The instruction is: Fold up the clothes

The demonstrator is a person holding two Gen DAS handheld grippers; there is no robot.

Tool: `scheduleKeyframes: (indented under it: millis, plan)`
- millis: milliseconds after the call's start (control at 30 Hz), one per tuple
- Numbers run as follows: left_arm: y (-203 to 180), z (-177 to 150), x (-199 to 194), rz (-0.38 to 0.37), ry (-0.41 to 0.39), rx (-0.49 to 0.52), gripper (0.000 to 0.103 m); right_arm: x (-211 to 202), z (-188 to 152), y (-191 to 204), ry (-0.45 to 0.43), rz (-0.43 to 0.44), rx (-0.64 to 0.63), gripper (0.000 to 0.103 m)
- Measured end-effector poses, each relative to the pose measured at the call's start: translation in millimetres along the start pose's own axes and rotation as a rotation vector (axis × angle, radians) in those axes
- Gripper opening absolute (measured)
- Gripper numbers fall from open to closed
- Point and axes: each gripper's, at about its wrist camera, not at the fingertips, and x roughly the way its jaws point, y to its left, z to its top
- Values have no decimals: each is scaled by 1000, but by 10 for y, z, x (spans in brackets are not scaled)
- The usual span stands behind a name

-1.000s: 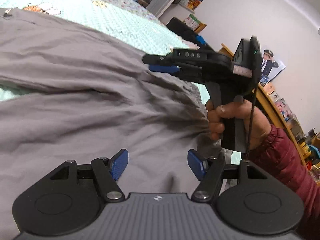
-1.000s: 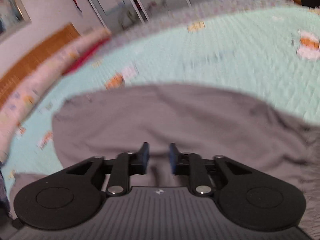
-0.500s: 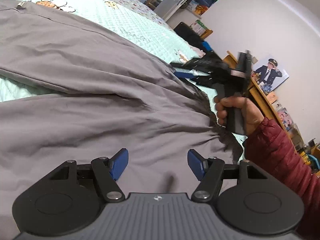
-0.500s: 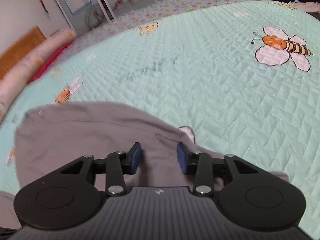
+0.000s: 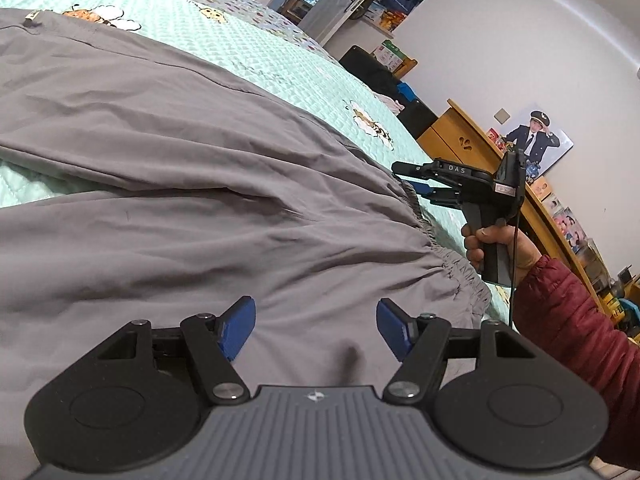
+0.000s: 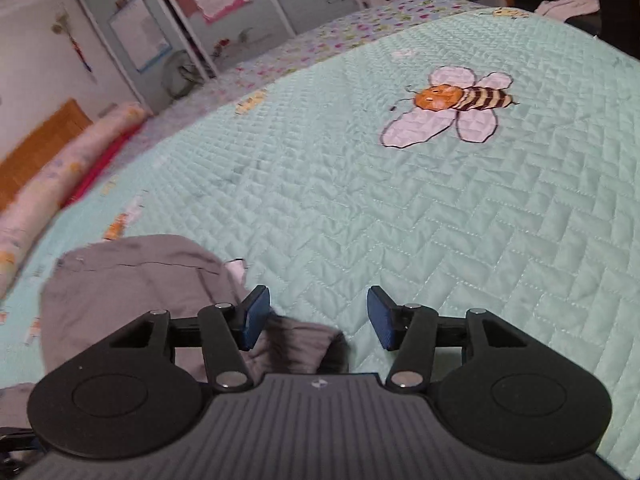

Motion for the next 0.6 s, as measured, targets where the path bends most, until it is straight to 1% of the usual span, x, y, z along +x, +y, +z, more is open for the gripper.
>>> scheduleKeyframes:
  millis: [67, 167, 300, 367, 400, 433, 467, 533, 567, 600]
  plan:
    - [2, 3, 2, 0, 1, -1, 70, -1, -13, 22, 6, 27, -12, 55]
    - [6, 7, 3, 1, 2, -3, 70, -9, 47, 115, 20, 55, -63, 55]
    - [-13, -6, 9, 7, -1, 16, 71, 152, 96, 259, 75, 50, -144, 54]
    - [-26, -16, 13, 9, -3, 29, 71, 189, 77, 353, 101, 20, -201, 46]
    - [-32, -21, 15, 11, -5, 35, 72, 189, 70, 397, 111, 13, -227, 35]
    - [-34, -25, 18, 10, -6, 39, 72, 187, 57, 436, 116, 3, -249, 32]
    - [-35, -28, 21, 9, -7, 43, 73, 184, 39, 471, 118, -9, -267, 31]
    - [-37, -36, 25, 8, -10, 49, 73, 158, -4, 570, 109, -46, -327, 23]
    - [-43, -40, 26, 8, -11, 52, 73, 132, -18, 618, 93, -70, -355, 22]
    - [-42, -42, 26, 7, -12, 53, 73, 97, -17, 649, 67, -97, -371, 18]
